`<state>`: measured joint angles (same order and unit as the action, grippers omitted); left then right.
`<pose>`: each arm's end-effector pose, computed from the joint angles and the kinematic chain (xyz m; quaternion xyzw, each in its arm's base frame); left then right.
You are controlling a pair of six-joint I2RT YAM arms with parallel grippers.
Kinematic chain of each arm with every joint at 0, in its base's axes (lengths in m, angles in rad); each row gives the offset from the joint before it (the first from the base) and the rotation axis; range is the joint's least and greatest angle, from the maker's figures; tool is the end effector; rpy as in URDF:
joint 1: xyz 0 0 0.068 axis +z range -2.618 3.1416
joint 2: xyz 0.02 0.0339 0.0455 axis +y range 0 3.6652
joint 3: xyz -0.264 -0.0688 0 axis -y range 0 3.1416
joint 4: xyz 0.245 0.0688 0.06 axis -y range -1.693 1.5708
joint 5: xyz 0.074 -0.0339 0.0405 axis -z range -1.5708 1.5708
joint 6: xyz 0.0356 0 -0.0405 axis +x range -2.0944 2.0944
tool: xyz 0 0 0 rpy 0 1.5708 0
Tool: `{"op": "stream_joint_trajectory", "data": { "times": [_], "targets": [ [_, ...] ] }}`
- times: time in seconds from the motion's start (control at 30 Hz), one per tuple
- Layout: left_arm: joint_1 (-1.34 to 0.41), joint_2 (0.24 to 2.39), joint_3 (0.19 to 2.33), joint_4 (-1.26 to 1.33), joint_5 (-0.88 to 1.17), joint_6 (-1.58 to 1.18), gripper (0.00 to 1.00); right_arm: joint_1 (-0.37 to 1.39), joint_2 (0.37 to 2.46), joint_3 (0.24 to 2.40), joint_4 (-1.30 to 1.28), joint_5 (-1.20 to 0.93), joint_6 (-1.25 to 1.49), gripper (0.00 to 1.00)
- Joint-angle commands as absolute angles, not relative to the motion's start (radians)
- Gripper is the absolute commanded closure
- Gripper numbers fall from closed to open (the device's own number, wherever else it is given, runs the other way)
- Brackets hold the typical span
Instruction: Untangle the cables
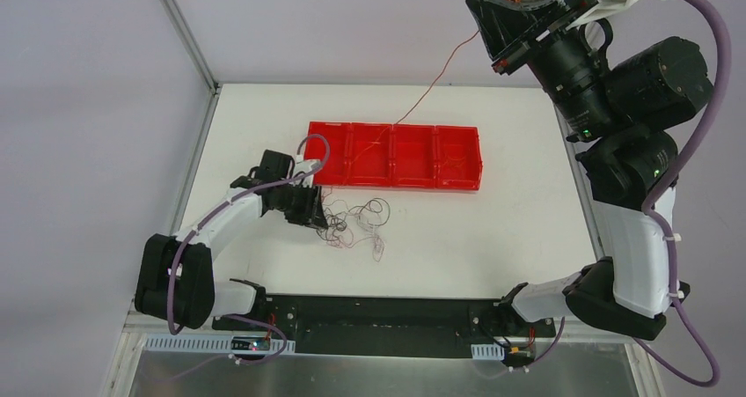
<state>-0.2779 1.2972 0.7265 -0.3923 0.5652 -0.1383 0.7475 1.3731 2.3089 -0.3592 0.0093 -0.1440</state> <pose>0.2320 -0.0860 0.2004 0.1471 0.9083 -0.3197 0.2262 0.1154 0.1065 0.6649 -0.2019 0.4320 0.2591 0.8399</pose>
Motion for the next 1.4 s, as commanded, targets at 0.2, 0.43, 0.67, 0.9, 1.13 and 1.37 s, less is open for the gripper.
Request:
{"op": "stream_joint_trajectory", "data": {
  "times": [0.2, 0.43, 0.67, 0.9, 1.13, 1.37],
  "targets": [
    [-0.107, 1.345, 0.911, -0.666, 0.454, 0.201, 0.48, 0.742, 1.298, 2.295, -0.347, 0.147, -0.288, 1.00],
    [0.066, 1.406, 0.926, -0.719, 0.428, 0.391, 0.61, 0.743, 1.249, 2.219, -0.402, 0.134, -0.317, 1.00],
    [0.109, 1.361, 0.946, -0.709, 0.624, 0.455, 0.71, 0.742, 1.181, 2.081, -0.450, 0.129, -0.302, 1.00],
    [0.062, 1.271, 0.975, -0.726, 0.893, 0.491, 0.34, 0.737, 1.123, 1.971, -0.477, 0.142, -0.297, 1.00],
    [-0.376, 1.180, 0.870, -0.266, 0.689, 0.235, 0.09, 0.729, 1.106, 1.902, -0.476, 0.126, -0.265, 1.00],
    [-0.557, 1.498, 0.974, -0.125, 0.511, 0.232, 0.09, 0.705, 1.118, 1.974, -0.497, 0.138, -0.278, 1.00]
  ]
}}
